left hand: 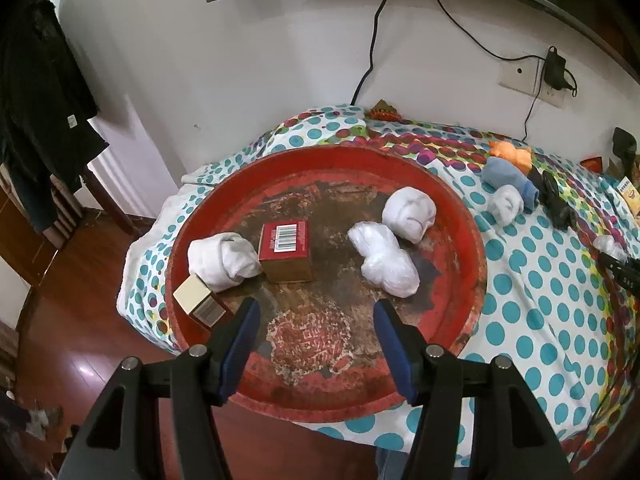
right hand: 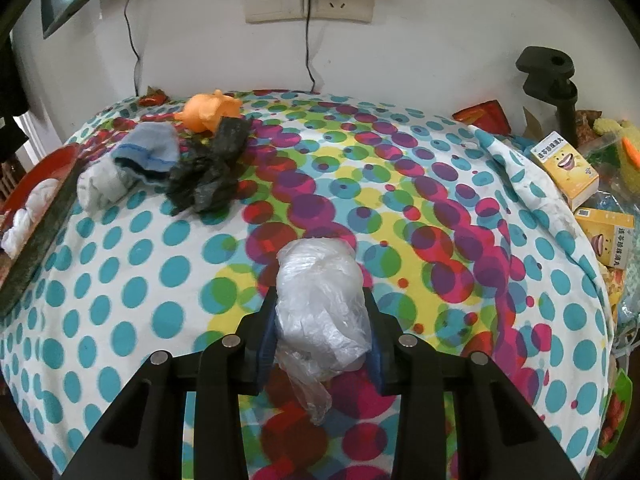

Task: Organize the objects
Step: 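Carry the clear plastic bag onto the red tray and open the right tool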

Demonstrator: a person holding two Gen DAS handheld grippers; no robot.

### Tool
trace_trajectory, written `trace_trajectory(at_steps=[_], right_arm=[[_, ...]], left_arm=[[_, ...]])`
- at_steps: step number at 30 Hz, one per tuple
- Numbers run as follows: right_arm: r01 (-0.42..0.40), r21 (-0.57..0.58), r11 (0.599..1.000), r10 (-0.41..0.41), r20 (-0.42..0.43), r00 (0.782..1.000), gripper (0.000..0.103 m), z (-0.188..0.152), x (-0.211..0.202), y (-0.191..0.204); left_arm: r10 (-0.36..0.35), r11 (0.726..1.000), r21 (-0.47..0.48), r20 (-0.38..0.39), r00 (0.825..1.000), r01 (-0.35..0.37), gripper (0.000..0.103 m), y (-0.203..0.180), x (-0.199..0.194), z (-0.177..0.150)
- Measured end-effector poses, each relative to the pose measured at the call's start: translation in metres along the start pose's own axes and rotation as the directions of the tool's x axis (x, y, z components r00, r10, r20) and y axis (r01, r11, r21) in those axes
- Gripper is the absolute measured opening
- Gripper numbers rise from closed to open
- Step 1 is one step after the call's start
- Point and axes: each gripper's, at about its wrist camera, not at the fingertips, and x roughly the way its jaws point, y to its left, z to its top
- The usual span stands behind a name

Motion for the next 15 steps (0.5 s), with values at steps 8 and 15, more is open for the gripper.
trace_trajectory(at_steps=[8, 15], right_arm=[[-0.064, -0.071, 0.995, 0.065, 0.017, 0.998, 0.034, 0.006, -0.014, 0.046], [-0.167, -0.155, 0.974, 0.171, 0.009, 0.985, 0.035, 0.015, -0.025, 0.112]], left_arm=[[-0.003, 1.0, 0.009, -0.001, 1.0, 0.003, 0.061, 0.0, -0.003, -0.001], [-0.011, 1.0, 0.014, 0.002, 1.0, 0.011, 0.061, 0.003, -0.009, -0.001]])
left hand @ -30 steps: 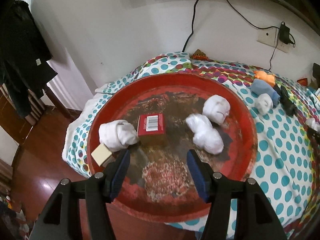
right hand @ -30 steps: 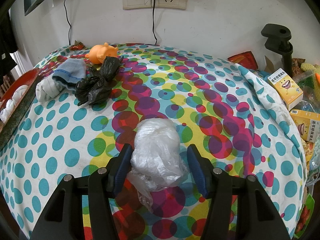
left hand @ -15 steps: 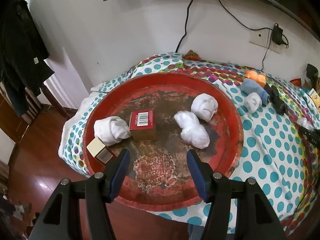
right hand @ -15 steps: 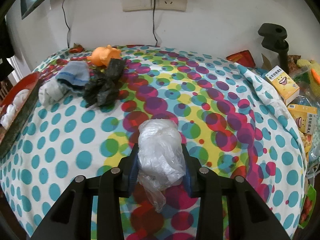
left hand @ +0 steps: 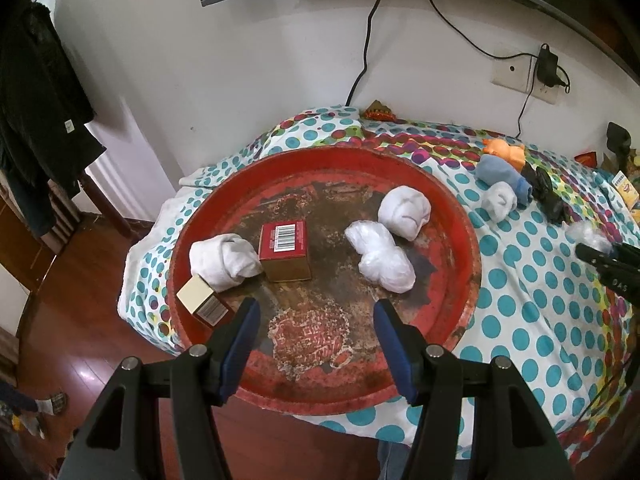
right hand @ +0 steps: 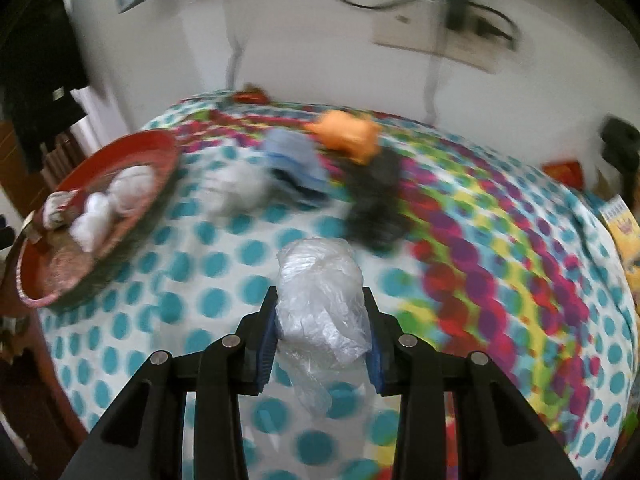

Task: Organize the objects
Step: 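Carry the clear plastic bag onto the red tray and open the right tool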

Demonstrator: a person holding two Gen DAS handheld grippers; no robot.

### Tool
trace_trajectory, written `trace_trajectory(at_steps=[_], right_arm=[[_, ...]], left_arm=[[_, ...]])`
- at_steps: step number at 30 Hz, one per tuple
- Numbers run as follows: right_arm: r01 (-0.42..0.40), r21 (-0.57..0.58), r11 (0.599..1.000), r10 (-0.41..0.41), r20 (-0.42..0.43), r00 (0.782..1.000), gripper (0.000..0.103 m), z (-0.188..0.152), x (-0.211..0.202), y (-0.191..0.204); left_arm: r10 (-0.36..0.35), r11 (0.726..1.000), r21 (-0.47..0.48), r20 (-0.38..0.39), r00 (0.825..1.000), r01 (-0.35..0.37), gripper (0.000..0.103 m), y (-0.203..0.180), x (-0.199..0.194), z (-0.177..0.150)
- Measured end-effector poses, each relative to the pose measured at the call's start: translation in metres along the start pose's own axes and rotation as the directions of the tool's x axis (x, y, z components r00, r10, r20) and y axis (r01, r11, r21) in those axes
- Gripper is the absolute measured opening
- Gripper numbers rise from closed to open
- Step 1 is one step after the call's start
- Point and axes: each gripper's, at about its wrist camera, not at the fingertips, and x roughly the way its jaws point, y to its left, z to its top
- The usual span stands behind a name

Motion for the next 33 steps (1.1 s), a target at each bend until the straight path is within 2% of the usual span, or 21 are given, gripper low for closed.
trace_trajectory(at_steps=[8, 14, 17, 25, 33], right_arm=[[-0.15, -0.113, 0.982, 0.15, -0.012, 0.989, 0.035, 0.028, 0.007, 0.094], [-0.273, -0.159, 0.949, 0.264, -0.074, 0.962, 0.035, 0.042, 0.023, 0.161], [-0.309, -0.186, 0.933, 0.295, -0.1, 0.95, 0.035, 0.044, 0.033, 0.19], [-0.359, -0.234, 0.904, 0.328, -0.161, 0.931, 0.035, 0.045, 0.054, 0.245], [-0.323, -0.257, 0.911, 0.285, -0.174, 0.943, 0.035, 0.056, 0.076, 0.265]], left_arm=[[-0.003, 1.0, -0.003, 0.003, 1.0, 0.003, 0.061, 0.005, -0.008, 0.001], [0.009, 1.0, -0.025, 0.009, 1.0, -0.009, 0.061, 0.019, -0.017, 0.004], [0.042, 0.998, -0.038, 0.023, 0.999, -0.041, 0.061, 0.031, -0.023, 0.005], [0.075, 0.995, -0.072, 0.014, 0.997, -0.074, 0.061, 0.054, -0.025, 0.006], [0.074, 0.991, -0.112, 0.003, 0.997, -0.073, 0.061, 0.07, -0.027, 0.005]])
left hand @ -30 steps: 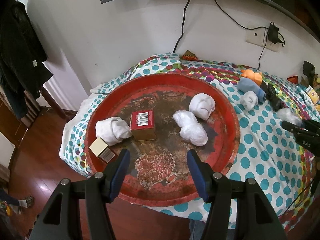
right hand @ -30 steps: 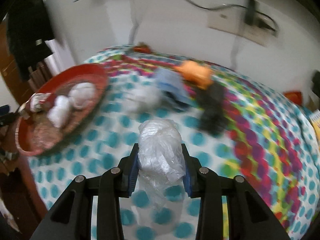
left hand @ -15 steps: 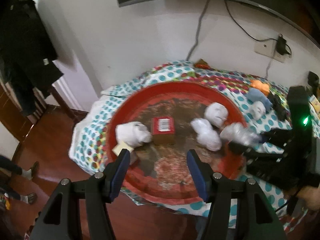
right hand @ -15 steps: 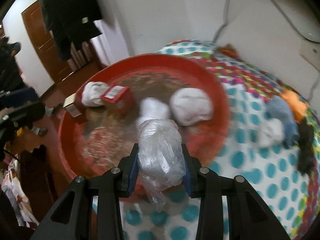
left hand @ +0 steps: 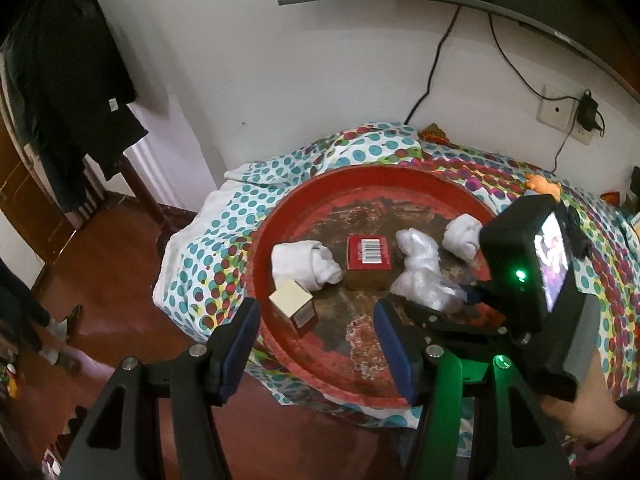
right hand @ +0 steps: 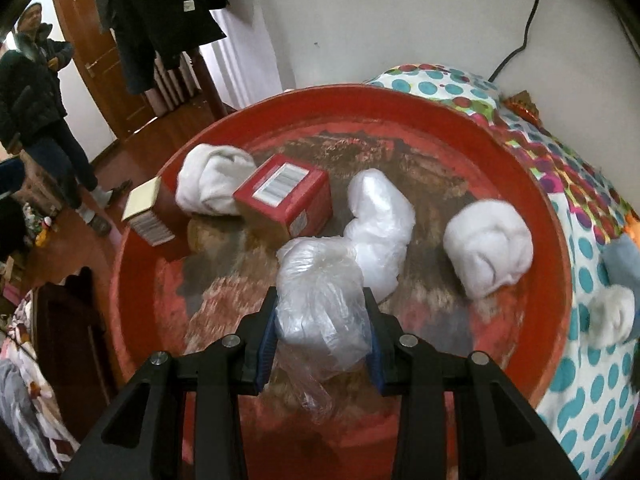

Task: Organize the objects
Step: 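Carry the clear plastic bag onto the red tray and open the right tool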

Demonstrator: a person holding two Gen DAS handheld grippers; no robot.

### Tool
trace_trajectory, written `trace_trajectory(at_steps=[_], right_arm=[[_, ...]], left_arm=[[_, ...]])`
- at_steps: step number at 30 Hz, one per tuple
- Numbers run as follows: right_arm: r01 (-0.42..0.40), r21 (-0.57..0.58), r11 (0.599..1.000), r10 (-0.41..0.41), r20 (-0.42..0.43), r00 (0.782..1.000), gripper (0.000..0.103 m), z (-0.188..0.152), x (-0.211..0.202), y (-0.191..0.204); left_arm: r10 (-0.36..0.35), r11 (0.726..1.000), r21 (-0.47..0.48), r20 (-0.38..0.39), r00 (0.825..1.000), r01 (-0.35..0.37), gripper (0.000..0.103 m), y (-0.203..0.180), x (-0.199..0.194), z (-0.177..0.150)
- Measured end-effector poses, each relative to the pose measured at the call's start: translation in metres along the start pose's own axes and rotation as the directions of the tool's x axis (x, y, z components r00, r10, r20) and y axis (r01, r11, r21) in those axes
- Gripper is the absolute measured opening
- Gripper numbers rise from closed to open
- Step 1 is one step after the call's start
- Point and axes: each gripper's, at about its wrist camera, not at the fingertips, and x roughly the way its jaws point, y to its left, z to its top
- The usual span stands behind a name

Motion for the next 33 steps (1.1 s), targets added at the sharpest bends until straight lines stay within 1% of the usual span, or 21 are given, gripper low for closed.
trace_trajectory(at_steps=[3, 7, 13, 15, 16, 17, 20, 27, 30, 33], right_arm=[[0.03, 0.006, 1.0, -0.03, -0.001, 1.0, 0.035, 0.01, 0.007, -0.004], [0.047, 0.043, 0.998, -0.047, 0.001, 0.999, 0.035, 0.021, 0.015, -0.012], [0.056, 0.036, 0.998, -0.056, -0.004, 0.998, 0.038, 0.02, 0.016, -0.01], [0.05, 0.043, 0.998, -0.05, -0.001, 0.999, 0.041, 0.018, 0.014, -0.01], [0.05, 0.048, 0.998, -0.051, 0.005, 0.999, 0.046, 0.017, 0.012, -0.01], [0.049, 0.049, 0.998, -0.05, 0.011, 0.999, 0.052, 0.016, 0.01, -0.01], [0.052, 0.047, 0.998, -0.054, 0.038, 0.998, 0.057, 0.013, -0.002, -0.009], [0.03, 0.064, 0.998, -0.036, 0.092, 0.995, 0.06, -0.001, -0.038, -0.02], [0.037, 0.093, 0.995, -0.048, 0.121, 0.992, 0.061, -0.012, -0.056, -0.035], [0.066, 0.132, 0.989, -0.086, 0.153, 0.984, 0.061, -0.029, -0.076, -0.054]], left_arm=[[-0.003, 1.0, -0.015, 0.0, 1.0, 0.003, 0.061, 0.005, -0.001, 0.0], [0.001, 1.0, -0.021, -0.009, 1.0, -0.002, 0.06, 0.008, 0.001, 0.0], [0.0, 1.0, -0.022, -0.019, 1.0, 0.0, 0.061, 0.009, 0.003, -0.002], [0.0, 1.0, -0.014, -0.022, 1.0, 0.0, 0.061, 0.008, 0.005, -0.002], [-0.001, 1.0, -0.011, -0.024, 1.0, 0.0, 0.061, 0.007, 0.005, -0.002], [-0.002, 1.0, -0.01, -0.024, 1.0, 0.001, 0.061, 0.006, 0.006, -0.002], [-0.01, 1.0, -0.005, -0.029, 1.0, 0.01, 0.061, 0.003, 0.007, -0.002], [-0.022, 1.0, 0.017, -0.036, 0.999, 0.023, 0.061, -0.007, 0.008, -0.004], [-0.03, 0.999, 0.029, -0.041, 0.999, 0.031, 0.061, -0.014, 0.009, -0.006], [-0.035, 0.998, 0.047, -0.048, 0.998, 0.038, 0.061, -0.023, 0.011, -0.008]])
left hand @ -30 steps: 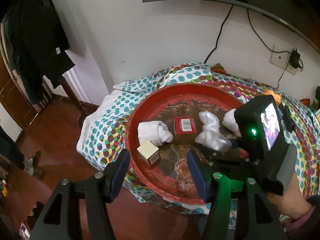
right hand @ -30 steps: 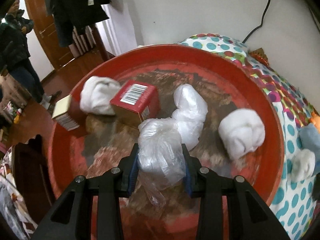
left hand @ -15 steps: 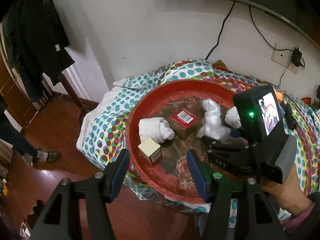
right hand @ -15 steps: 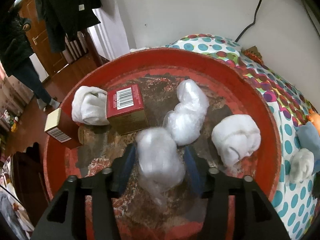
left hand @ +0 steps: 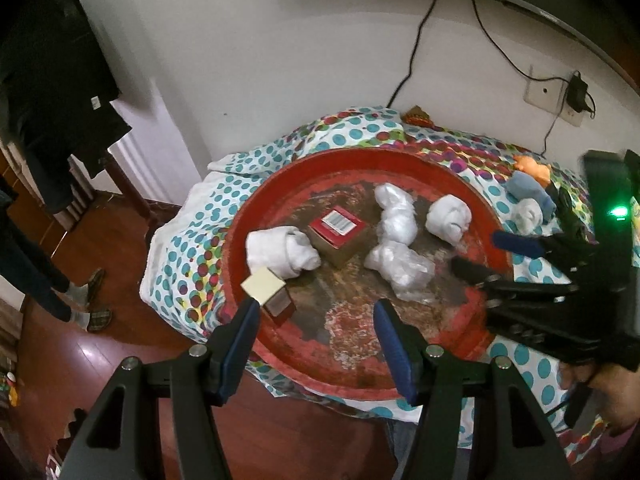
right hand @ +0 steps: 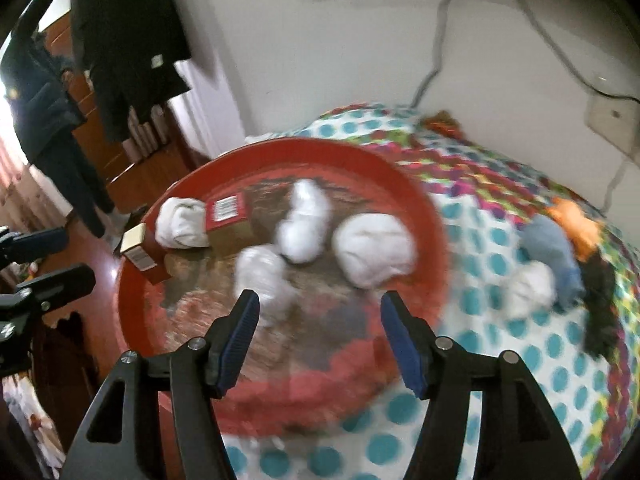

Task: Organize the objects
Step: 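Move the right tool back and grasp the black plastic bag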

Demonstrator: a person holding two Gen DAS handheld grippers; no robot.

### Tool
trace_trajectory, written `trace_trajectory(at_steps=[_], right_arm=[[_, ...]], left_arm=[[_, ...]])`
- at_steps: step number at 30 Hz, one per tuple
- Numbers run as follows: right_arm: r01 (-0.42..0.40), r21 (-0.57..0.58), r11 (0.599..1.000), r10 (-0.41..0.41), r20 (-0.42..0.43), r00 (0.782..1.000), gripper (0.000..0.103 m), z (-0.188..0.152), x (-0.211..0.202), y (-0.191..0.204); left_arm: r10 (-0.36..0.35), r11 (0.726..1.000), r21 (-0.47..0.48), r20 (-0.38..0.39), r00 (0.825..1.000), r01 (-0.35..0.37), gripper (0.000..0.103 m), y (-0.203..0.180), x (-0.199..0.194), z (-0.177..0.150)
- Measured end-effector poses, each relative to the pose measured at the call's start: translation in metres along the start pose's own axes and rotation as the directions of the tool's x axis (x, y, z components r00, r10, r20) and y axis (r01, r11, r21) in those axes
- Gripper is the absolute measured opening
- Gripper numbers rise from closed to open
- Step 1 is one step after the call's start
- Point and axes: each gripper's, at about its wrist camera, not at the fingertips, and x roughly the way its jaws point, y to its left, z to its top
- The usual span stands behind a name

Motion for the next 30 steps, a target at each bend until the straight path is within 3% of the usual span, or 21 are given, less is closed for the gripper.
trace_trajectory(at_steps=[7, 14, 17, 21, 30], right_arm=[[0.102, 0.1, 0.99, -0.105, 0.027, 0.994, 0.061, -0.042, -0.045, -0.075], [0.263, 0.204, 0.943, -0.268, -0.004, 0.963, 0.061, -0.079, -0.075, -0.166], [0.292, 0.24, 0.926, -0.299, -0.007, 0.954, 0.061, -0.085, -0.078, -0.195], [0.306, 0.279, 0.91, -0.317, -0.006, 0.948, 0.061, -0.081, -0.067, -0.222], [0.271, 0.355, 0.895, -0.287, -0.008, 0.958, 0.061, -0.042, -0.016, -0.254]], left_arm=[[-0.02, 0.998, 0.059, -0.016, 1.0, 0.021, 0.061, -0.025, 0.001, -0.006], [-0.044, 0.992, 0.121, -0.029, 0.999, 0.048, 0.061, -0.053, 0.006, -0.013], [-0.067, 0.987, 0.14, -0.041, 0.997, 0.072, 0.061, -0.066, 0.01, -0.016], [-0.08, 0.98, 0.179, -0.038, 0.996, 0.086, 0.061, -0.087, 0.013, -0.023], [-0.14, 0.957, 0.251, -0.04, 0.989, 0.146, 0.061, -0.12, 0.02, -0.029]])
